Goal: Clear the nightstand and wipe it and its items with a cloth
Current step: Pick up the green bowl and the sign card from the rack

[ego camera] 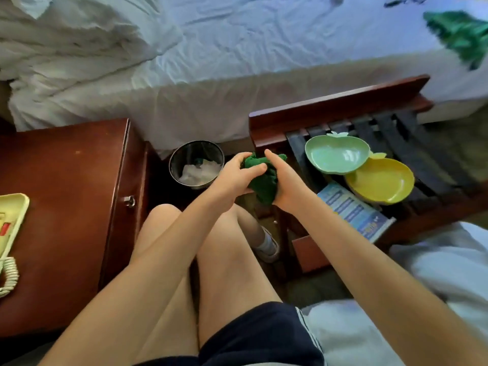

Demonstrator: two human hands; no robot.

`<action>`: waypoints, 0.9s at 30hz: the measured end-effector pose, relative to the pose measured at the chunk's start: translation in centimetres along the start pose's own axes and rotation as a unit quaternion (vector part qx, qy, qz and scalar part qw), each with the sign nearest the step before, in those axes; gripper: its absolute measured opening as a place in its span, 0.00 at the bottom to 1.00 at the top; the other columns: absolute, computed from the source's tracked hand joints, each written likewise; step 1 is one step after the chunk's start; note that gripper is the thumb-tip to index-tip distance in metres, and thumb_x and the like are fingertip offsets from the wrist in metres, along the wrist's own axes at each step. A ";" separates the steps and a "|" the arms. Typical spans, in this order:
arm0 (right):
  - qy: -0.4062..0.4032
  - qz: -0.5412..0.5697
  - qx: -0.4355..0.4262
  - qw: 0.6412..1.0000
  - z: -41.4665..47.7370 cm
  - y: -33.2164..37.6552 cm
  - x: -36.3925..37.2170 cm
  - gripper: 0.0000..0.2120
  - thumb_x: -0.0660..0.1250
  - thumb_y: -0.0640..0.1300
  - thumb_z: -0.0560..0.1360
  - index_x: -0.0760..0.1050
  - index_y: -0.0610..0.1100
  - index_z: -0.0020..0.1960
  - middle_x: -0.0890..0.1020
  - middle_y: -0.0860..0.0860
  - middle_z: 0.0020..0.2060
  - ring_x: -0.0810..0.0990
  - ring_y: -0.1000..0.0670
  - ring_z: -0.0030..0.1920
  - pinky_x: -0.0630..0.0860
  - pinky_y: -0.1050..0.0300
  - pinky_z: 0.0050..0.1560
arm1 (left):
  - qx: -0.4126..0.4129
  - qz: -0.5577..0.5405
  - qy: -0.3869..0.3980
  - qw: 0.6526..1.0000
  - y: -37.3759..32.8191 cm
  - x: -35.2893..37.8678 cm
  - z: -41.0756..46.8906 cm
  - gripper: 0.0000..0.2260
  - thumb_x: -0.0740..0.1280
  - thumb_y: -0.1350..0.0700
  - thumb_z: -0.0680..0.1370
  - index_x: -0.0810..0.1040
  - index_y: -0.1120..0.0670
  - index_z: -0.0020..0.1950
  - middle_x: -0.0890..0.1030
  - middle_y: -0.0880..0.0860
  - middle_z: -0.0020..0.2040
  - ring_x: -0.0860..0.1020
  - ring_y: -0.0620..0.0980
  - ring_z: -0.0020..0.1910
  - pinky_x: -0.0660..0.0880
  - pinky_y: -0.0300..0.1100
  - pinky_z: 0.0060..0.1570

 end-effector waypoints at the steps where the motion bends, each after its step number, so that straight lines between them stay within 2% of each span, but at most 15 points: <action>1: -0.002 -0.011 0.002 1.000 -0.4 0.5 -1.4 0.20 0.62 0.54 0.78 0.73 0.42 0.63 0.81 0.43 0.49 0.82 0.46 0.46 0.81 0.55 0.39 | -0.003 0.001 0.013 1.000 0.2 1.5 0.7 0.20 0.67 0.58 0.77 0.67 0.54 0.69 0.75 0.54 0.59 0.77 0.50 0.55 0.79 0.42 0.48; 2: -0.013 -0.031 0.002 0.999 -0.8 1.0 -2.9 0.20 0.62 0.54 0.78 0.74 0.42 0.63 0.81 0.43 0.49 0.82 0.47 0.45 0.80 0.57 0.35 | -0.010 -0.004 0.029 1.000 0.5 3.2 1.4 0.20 0.67 0.57 0.77 0.68 0.54 0.68 0.76 0.55 0.59 0.77 0.51 0.55 0.79 0.43 0.50; 4: -0.056 -0.069 -0.015 0.996 -1.5 2.4 -6.4 0.19 0.62 0.53 0.78 0.73 0.43 0.63 0.81 0.44 0.52 0.81 0.48 0.46 0.77 0.59 0.34 | -0.033 -0.026 0.063 0.997 1.4 6.6 2.6 0.19 0.68 0.57 0.77 0.69 0.55 0.66 0.77 0.56 0.59 0.79 0.50 0.54 0.79 0.43 0.48; 8: -0.105 -0.091 -0.054 0.989 -2.5 5.0 -11.9 0.16 0.59 0.53 0.80 0.72 0.44 0.63 0.79 0.45 0.51 0.79 0.48 0.48 0.77 0.52 0.43 | -0.109 -0.090 0.060 0.988 2.9 11.2 5.0 0.08 0.65 0.56 0.78 0.74 0.55 0.56 0.79 0.57 0.54 0.79 0.49 0.48 0.79 0.40 0.37; 11: -0.143 -0.105 -0.062 0.982 -2.6 6.2 -15.0 0.15 0.57 0.52 0.81 0.68 0.45 0.63 0.76 0.44 0.53 0.77 0.46 0.51 0.76 0.50 0.47 | -0.161 -0.146 0.022 0.976 3.4 12.2 7.7 0.10 0.67 0.54 0.77 0.75 0.56 0.56 0.78 0.57 0.56 0.78 0.51 0.51 0.77 0.40 0.31; 13: -0.192 -0.130 -0.077 0.970 -2.6 7.0 -16.9 0.17 0.58 0.50 0.81 0.66 0.43 0.67 0.74 0.44 0.57 0.76 0.46 0.53 0.75 0.50 0.51 | -0.161 -0.172 -0.018 0.972 2.5 12.0 9.8 0.10 0.68 0.55 0.76 0.74 0.56 0.54 0.76 0.58 0.59 0.76 0.54 0.56 0.78 0.43 0.35; 15: -0.234 -0.178 -0.106 0.950 -2.3 8.2 -18.2 0.15 0.58 0.48 0.80 0.67 0.43 0.64 0.74 0.44 0.58 0.76 0.48 0.51 0.74 0.52 0.51 | -0.141 -0.195 -0.069 0.968 1.2 11.2 12.0 0.12 0.69 0.56 0.75 0.71 0.57 0.55 0.73 0.58 0.59 0.75 0.55 0.56 0.78 0.48 0.42; 17: -0.264 -0.224 -0.136 0.928 -1.9 9.4 -19.0 0.10 0.58 0.45 0.80 0.68 0.43 0.60 0.75 0.44 0.58 0.75 0.50 0.47 0.73 0.52 0.51 | -0.099 -0.223 -0.108 0.964 -0.4 10.4 14.2 0.15 0.68 0.59 0.76 0.68 0.59 0.61 0.71 0.57 0.57 0.73 0.54 0.53 0.77 0.48 0.50; 19: -0.278 -0.255 -0.161 0.912 -1.3 10.3 -19.4 0.13 0.58 0.43 0.79 0.68 0.42 0.62 0.75 0.45 0.56 0.75 0.50 0.48 0.73 0.52 0.52 | -0.051 -0.228 -0.094 0.968 -1.8 10.5 16.1 0.23 0.65 0.62 0.78 0.62 0.59 0.70 0.70 0.57 0.58 0.72 0.52 0.54 0.73 0.46 0.54; 21: -0.292 -0.276 -0.178 0.898 -0.8 11.1 -19.8 0.17 0.58 0.43 0.79 0.67 0.42 0.66 0.74 0.48 0.53 0.75 0.48 0.51 0.72 0.52 0.51 | -0.029 -0.164 -0.032 0.986 -2.4 11.7 17.1 0.27 0.62 0.63 0.79 0.55 0.56 0.75 0.69 0.55 0.64 0.71 0.49 0.58 0.67 0.45 0.61; 22: -0.303 -0.284 -0.185 0.891 -0.5 11.4 -20.2 0.18 0.58 0.44 0.78 0.66 0.42 0.67 0.74 0.50 0.50 0.75 0.48 0.51 0.72 0.52 0.51 | -0.029 -0.119 0.007 0.992 -2.2 12.6 17.3 0.28 0.61 0.64 0.80 0.53 0.55 0.76 0.68 0.54 0.67 0.69 0.49 0.63 0.63 0.44 0.66; 24: -0.329 -0.312 -0.199 0.869 -0.2 12.1 -20.8 0.18 0.59 0.44 0.78 0.65 0.42 0.67 0.72 0.53 0.44 0.73 0.50 0.47 0.71 0.53 0.49 | -0.031 -0.027 0.039 0.998 -1.1 13.0 18.0 0.29 0.61 0.63 0.80 0.51 0.55 0.78 0.62 0.52 0.74 0.63 0.49 0.71 0.58 0.42 0.69; 25: -0.345 -0.328 -0.207 0.855 -0.1 12.5 -21.1 0.18 0.60 0.45 0.78 0.65 0.42 0.67 0.72 0.53 0.43 0.72 0.51 0.45 0.70 0.54 0.47 | -0.011 0.040 0.012 0.999 -0.8 12.4 18.5 0.29 0.62 0.62 0.79 0.54 0.55 0.77 0.61 0.53 0.75 0.63 0.50 0.72 0.59 0.41 0.68; 27: -0.385 -0.353 -0.221 0.823 -0.5 13.2 -21.8 0.18 0.61 0.45 0.78 0.66 0.42 0.65 0.75 0.49 0.49 0.73 0.50 0.46 0.69 0.53 0.45 | 0.022 0.167 -0.097 0.981 -0.4 10.2 19.0 0.24 0.63 0.59 0.77 0.63 0.56 0.72 0.64 0.56 0.71 0.68 0.55 0.67 0.65 0.43 0.65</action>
Point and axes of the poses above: each hand's wrist, its own z-axis towards the middle knuckle, its own x-axis out of the palm, y = z × x, the point moved 10 cm from there along z, towards the middle knuckle
